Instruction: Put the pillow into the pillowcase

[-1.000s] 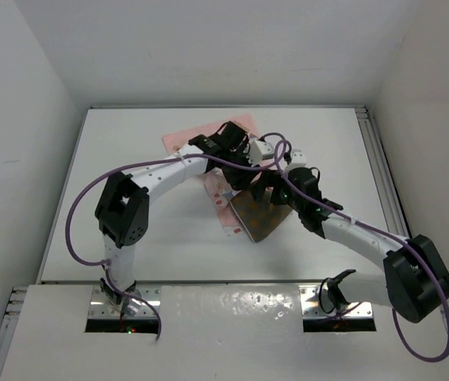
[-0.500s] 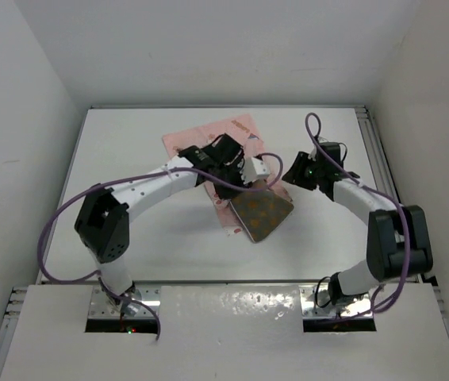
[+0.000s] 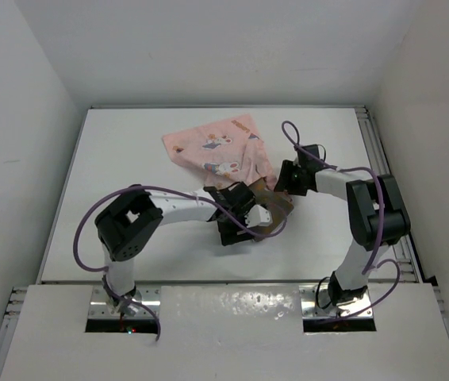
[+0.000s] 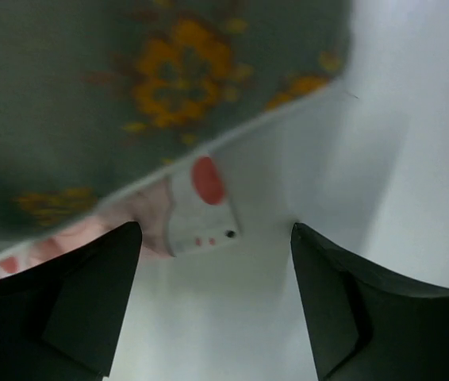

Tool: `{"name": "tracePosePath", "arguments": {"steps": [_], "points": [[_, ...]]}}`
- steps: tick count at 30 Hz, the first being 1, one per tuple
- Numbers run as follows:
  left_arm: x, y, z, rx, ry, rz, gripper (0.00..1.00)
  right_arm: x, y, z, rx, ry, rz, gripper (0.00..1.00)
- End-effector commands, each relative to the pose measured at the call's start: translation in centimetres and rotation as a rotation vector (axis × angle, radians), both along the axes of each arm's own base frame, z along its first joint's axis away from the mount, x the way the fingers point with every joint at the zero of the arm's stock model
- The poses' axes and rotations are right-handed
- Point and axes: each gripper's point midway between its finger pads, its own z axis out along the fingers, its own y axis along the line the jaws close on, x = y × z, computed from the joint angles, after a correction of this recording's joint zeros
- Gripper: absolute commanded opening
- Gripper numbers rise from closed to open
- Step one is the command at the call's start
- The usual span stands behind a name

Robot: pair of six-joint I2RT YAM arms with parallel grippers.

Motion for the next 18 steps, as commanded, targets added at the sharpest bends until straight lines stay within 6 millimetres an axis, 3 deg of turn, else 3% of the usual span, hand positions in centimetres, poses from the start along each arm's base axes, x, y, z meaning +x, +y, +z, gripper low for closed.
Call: {"name": "tracePosePath", "arguments": {"steps": [1, 5, 6, 8, 9, 12, 14, 16, 17, 18], "points": [[3.2, -1.7, -0.5, -0.069, -0.147, 0.087, 0.74, -2.3, -0.2, -2.6, -0.045, 0.084, 0.022, 0.49], [3.3, -1.1, -1.7, -0.064, -0.164, 0.122, 0.69, -3.3, -0.1, -2.6, -0.015, 0.048, 0.005, 0.32], [3.1, -0.9, -2.1, -0.059, -0.158, 0.119, 0.55, -3.5, -0.2, -2.6, -0.008, 0.045, -0.01, 0.19], [2.9, -0.9, -2.2, -0.065, -0.148, 0.106, 0.31, -3.0, -0.5, -2.0, 0.0, 0.005, -0.027, 0.05], [3.0, -0.8, -2.0, -0.068, -0.15, 0.11, 0.03, -2.9, -0.7, -1.8, 0.003, -0.001, -0.039, 0.0], [3.1, -0.5, -1.2, -0.082, -0.116, 0.107, 0.0, -2.4, -0.8, -0.6, 0.037, -0.029, -0.048, 0.0], [4.1, 1.0, -0.1, -0.064, -0.106, 0.141, 0.0, -2.0, -0.6, 1.2, 0.073, -0.073, -0.045, 0.0], [4.7, 2.5, 2.0, -0.061, -0.118, 0.157, 0.0, -2.0, -0.8, 2.6, 0.103, -0.105, -0.055, 0.0], [5.6, 3.6, 2.9, -0.061, -0.131, 0.184, 0.0, -1.7, -0.7, 4.4, 0.121, -0.154, -0.053, 0.0], [6.1, 3.9, 5.1, -0.087, -0.169, 0.191, 0.0, -1.9, -0.4, 5.1, 0.143, -0.167, -0.041, 0.0]]}}
